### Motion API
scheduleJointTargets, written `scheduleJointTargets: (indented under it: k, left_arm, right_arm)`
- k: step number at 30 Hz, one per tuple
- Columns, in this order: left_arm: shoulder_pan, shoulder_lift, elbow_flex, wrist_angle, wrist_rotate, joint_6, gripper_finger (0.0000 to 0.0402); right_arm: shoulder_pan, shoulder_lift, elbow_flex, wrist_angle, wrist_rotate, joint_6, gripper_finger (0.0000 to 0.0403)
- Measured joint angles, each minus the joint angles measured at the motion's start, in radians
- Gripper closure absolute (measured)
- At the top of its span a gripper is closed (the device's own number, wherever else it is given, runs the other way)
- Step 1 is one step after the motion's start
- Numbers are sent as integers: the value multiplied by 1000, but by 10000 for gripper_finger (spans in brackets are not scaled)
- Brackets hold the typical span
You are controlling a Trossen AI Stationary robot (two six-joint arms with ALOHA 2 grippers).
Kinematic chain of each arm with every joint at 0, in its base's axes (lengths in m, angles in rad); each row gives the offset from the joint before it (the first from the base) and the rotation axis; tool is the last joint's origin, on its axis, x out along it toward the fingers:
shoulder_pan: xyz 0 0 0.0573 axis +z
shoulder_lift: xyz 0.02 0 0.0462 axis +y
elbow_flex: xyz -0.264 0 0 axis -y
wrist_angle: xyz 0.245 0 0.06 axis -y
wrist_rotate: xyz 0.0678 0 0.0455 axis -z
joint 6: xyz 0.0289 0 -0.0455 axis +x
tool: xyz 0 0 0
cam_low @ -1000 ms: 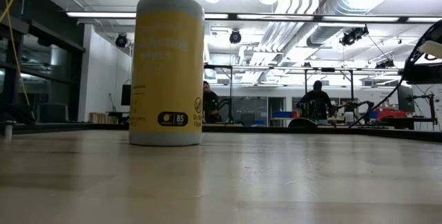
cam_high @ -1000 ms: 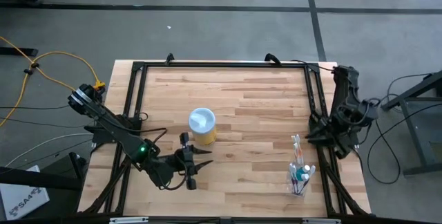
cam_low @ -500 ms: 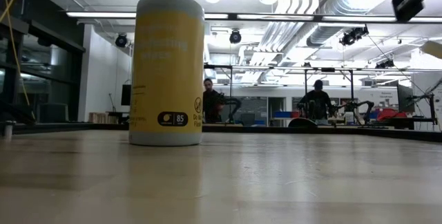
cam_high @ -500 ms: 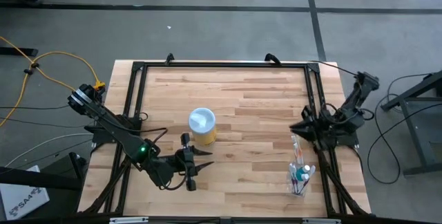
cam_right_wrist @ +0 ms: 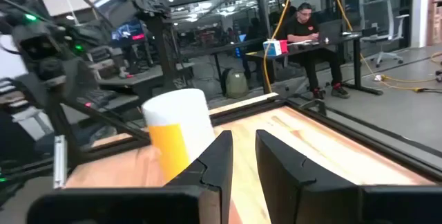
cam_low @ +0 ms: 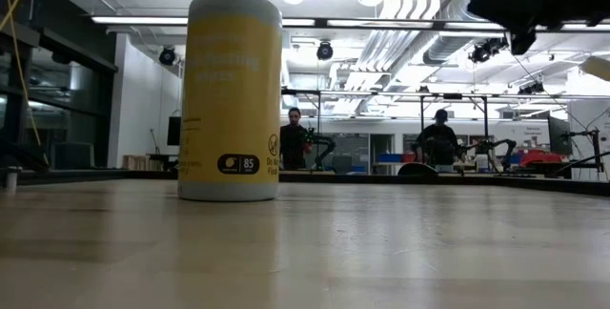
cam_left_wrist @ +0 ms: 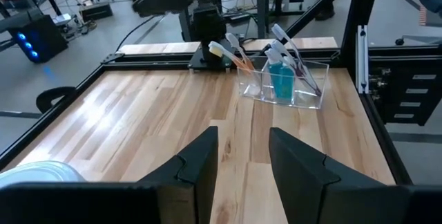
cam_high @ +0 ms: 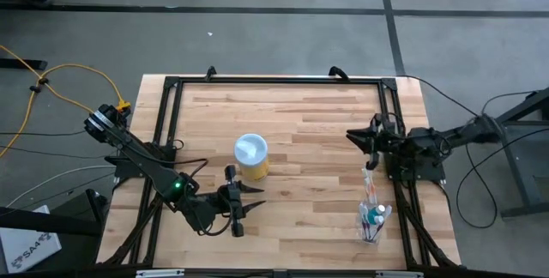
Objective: Pick & Place toothbrushing station
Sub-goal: Return to Home Position
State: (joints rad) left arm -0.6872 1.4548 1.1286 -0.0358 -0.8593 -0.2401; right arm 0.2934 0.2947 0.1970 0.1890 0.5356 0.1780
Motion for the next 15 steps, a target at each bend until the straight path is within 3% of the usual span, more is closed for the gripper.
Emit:
scheduleJointTargets:
  k: [4,8,15]
  left_arm:
    - [0,0,0,7,0,-1,277]
    - [-3,0,0,21,54,6,277]
    - [-3,0,1,26,90,15,277]
  right_arm:
    - [-139,12,0,-28,-147,2,346]
    - [-232,12,0,-164,-226,68,346]
    - [-257,11,0,-256,-296,108,346]
